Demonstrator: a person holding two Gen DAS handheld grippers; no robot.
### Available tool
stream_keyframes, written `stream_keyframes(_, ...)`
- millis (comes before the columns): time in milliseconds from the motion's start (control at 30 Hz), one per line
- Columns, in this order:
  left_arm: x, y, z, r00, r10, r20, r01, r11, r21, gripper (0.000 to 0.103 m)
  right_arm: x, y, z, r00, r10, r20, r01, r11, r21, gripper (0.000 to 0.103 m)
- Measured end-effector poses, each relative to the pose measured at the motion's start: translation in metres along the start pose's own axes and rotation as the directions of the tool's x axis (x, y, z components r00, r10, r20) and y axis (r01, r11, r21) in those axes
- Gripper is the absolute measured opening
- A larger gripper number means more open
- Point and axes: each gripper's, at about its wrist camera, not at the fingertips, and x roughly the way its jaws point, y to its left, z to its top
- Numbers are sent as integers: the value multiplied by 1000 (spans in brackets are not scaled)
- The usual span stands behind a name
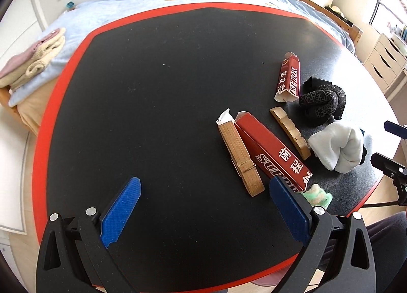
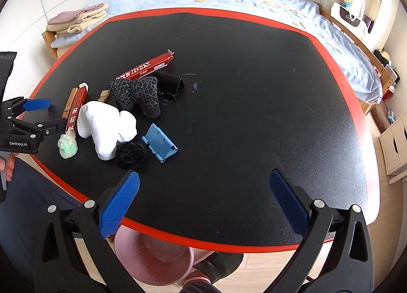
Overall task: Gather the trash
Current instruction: 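Grasp the wooden clothespin with the left tool while the right tool grasps the blue phone stand, then carry both held items over the pink wastebasket and open both tools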
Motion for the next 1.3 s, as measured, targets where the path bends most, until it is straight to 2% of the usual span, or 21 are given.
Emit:
stream_keyframes(367, 7, 0, 14, 1000, 16, 11, -16, 1000, -4, 97, 18, 3, 10, 1000, -12, -4, 12, 1000, -26, 100)
stream_keyframes(633, 9, 11, 18, 1000, 22, 16, -22, 1000, -11, 97, 25, 12, 20, 1000, 13, 25, -11, 997, -77, 100)
stream_keyframes(800, 9, 14, 19, 1000, 23, 16, -23, 1000, -13, 95, 24, 21, 23, 997, 60, 48, -55, 993, -107, 81)
stream_keyframes(1033, 1, 4, 19, 1000, -2, 28, 2, 1000, 23, 65, 21, 28, 23, 993, 111, 47, -105, 986, -127, 55)
stream_keyframes(1067, 1, 3, 19, 1000, -4, 28, 3, 1000, 25, 62, 20, 29, 23, 993, 113, 45, -107, 986, -129, 50)
stream_keyframes(1200, -3, 3, 19, 999, -16, 27, 16, 999, 30, 38, 17, 32, 23, 993, 110, 36, -104, 986, -131, 22)
stream_keyframes(1233, -3, 3, 19, 999, -18, 27, 17, 999, 30, 25, 17, 32, 23, 994, 105, 35, -99, 986, -132, 22)
stream_keyframes(1300, -4, 6, 19, 999, -26, 24, 26, 999, 22, 14, 16, 31, 22, 994, 102, 33, -97, 987, -125, 22)
